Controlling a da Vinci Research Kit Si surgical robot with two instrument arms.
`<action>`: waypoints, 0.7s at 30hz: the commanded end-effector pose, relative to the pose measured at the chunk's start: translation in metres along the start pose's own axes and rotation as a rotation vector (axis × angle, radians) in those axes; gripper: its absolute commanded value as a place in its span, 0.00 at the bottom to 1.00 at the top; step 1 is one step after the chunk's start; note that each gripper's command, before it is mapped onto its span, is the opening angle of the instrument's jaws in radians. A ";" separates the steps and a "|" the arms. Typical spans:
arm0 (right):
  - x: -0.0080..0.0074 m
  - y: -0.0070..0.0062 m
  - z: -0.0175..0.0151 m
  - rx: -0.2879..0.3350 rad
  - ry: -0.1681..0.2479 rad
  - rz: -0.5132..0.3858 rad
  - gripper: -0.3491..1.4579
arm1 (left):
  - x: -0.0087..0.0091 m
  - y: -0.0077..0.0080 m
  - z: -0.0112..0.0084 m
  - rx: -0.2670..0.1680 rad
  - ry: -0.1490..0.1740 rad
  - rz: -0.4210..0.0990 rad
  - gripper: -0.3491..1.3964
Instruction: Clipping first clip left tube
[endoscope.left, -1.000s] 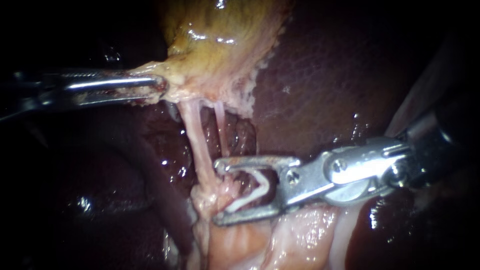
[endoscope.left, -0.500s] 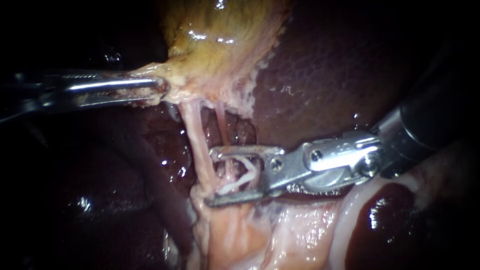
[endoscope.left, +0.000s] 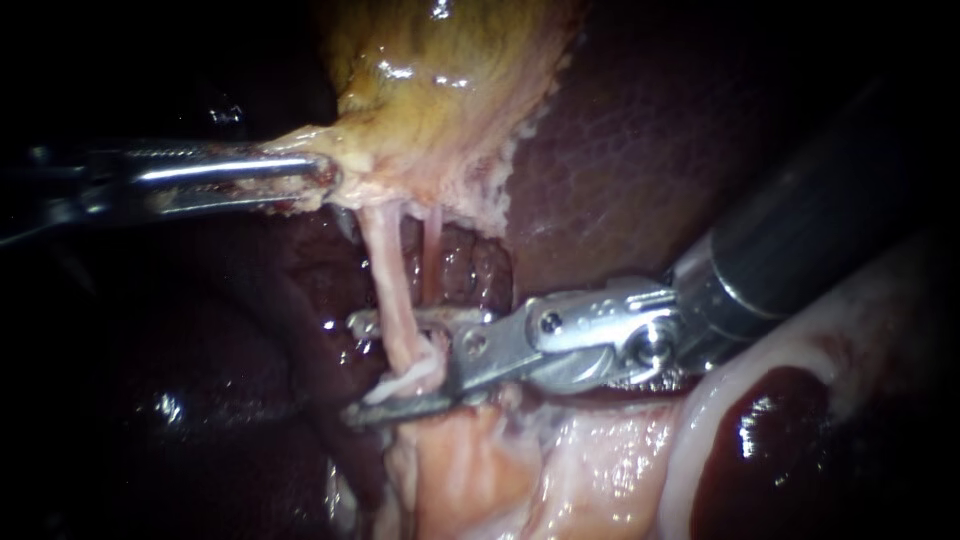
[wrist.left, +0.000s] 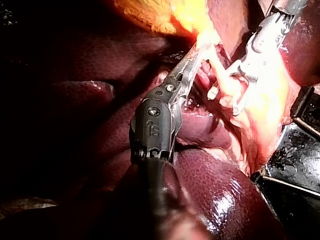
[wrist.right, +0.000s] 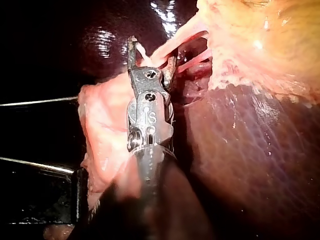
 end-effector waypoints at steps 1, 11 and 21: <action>0.0003 -0.0004 0.0001 0.009 0.005 -0.002 0.47 | 0.0000 0.0000 0.0000 0.000 0.000 0.000 0.00; 0.0019 -0.0026 0.0006 0.035 0.018 0.004 0.45 | 0.0000 0.0000 0.0000 0.000 0.000 0.000 0.00; 0.0017 -0.0025 0.0005 0.035 0.018 0.021 0.29 | 0.0000 0.0000 0.0001 0.001 0.000 0.000 0.00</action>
